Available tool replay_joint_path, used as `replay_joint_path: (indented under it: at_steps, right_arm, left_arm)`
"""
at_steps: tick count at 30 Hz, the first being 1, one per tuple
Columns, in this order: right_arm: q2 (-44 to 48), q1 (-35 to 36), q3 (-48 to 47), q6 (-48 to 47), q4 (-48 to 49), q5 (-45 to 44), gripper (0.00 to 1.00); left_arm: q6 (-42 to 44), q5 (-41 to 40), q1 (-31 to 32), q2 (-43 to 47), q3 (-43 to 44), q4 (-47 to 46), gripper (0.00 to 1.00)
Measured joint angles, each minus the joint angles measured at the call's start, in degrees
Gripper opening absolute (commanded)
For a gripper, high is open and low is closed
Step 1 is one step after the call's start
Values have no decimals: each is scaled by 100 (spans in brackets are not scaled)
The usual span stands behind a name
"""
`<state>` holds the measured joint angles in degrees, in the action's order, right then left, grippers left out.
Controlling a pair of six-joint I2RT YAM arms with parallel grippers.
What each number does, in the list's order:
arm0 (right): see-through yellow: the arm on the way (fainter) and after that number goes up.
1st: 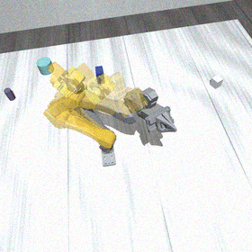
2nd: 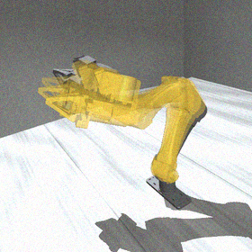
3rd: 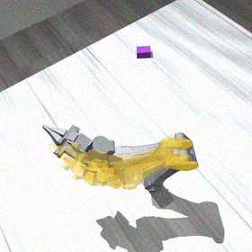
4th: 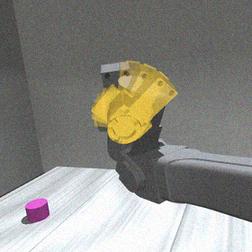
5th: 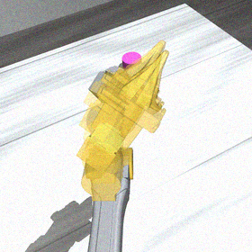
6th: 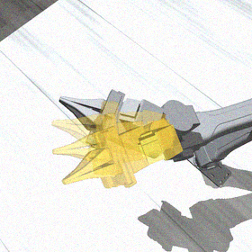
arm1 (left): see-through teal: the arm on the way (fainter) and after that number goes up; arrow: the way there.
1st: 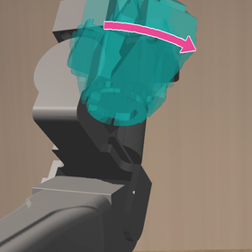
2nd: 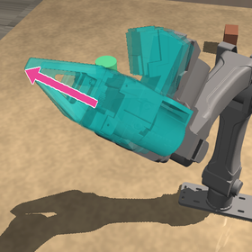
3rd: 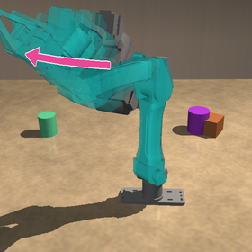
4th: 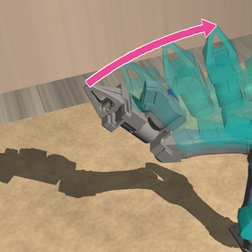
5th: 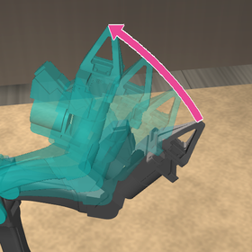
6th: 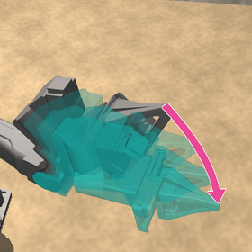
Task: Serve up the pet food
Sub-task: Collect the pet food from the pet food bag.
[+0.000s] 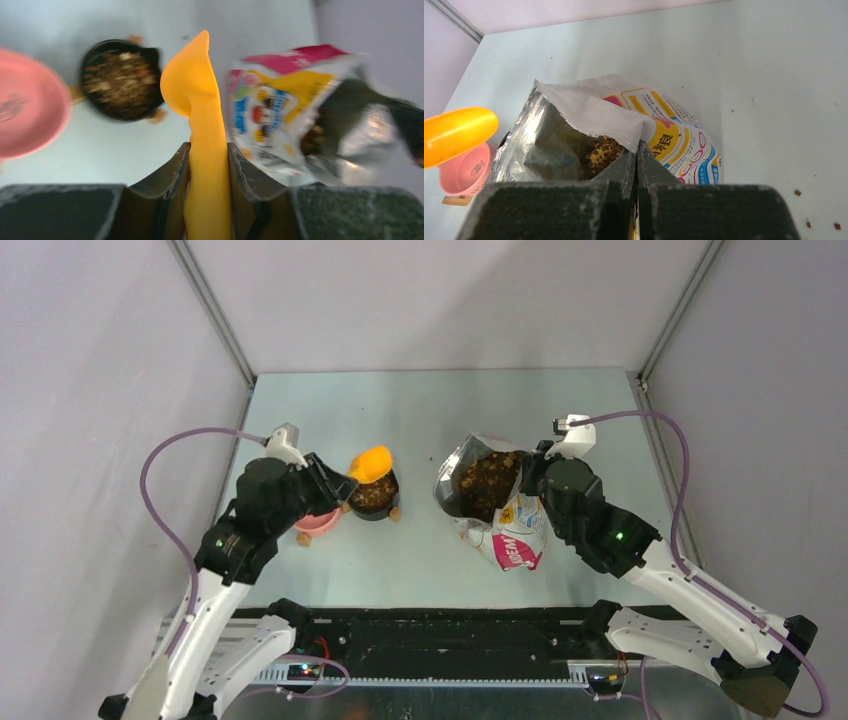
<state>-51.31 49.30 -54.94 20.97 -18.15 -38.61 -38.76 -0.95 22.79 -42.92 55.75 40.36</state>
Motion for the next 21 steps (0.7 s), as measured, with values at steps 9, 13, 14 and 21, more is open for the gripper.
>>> replay_joint_path:
  at_steps: [9, 13, 14, 21]
  right_arm:
    - [0, 0, 0, -4, 9, 11, 0]
    - [0, 0, 0, -4, 9, 11, 0]
    - [0, 0, 0, -4, 9, 13, 0]
    - [0, 0, 0, -4, 9, 20, 0]
  left_arm:
    - [-710, 2151, 22, 474, -144, -1808, 0]
    - [-1056, 2988, 28, 402, -164, -2280, 0]
    - [-1123, 3174, 39, 348, -164, -2312, 0]
    - [-1110, 3346, 555, -651, 356, -1508, 0]
